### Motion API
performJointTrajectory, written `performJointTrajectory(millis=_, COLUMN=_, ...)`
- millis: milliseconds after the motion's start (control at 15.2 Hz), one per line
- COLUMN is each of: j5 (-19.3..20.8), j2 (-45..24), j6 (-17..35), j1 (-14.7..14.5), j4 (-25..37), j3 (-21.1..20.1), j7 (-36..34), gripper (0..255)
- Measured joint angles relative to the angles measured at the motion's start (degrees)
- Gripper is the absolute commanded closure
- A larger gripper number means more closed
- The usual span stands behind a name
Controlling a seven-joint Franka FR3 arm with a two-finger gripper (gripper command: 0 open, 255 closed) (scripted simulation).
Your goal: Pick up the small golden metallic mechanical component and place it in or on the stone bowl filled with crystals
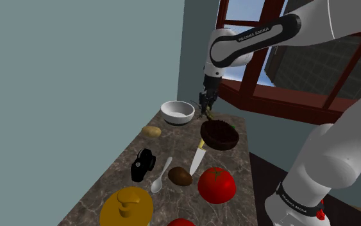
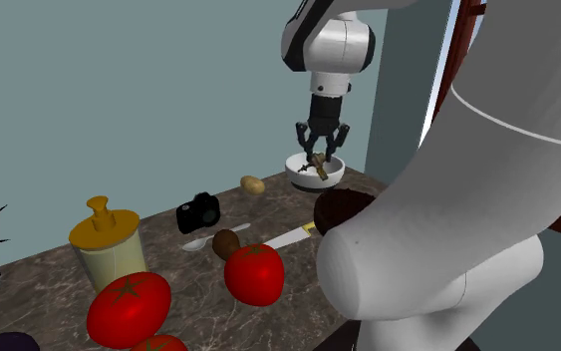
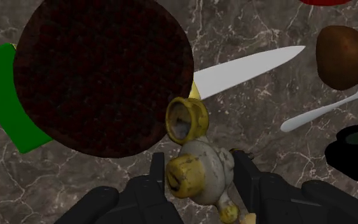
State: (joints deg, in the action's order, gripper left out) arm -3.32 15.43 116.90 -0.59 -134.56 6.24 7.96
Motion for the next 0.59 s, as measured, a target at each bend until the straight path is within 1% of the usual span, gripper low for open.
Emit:
performJointTrajectory(millis=396, j5=3.2, j2=6.4, j6=-2.5, j1=4.1, j4=-4.2, j3=5.0, j7=6.8, gripper=255)
performJointTrajectory(millis=594, j5=4.9, j2=7.9, j6=-2.1, j1=6.1, j4=-6.2, j3=7.6, j7=10.4, gripper=255)
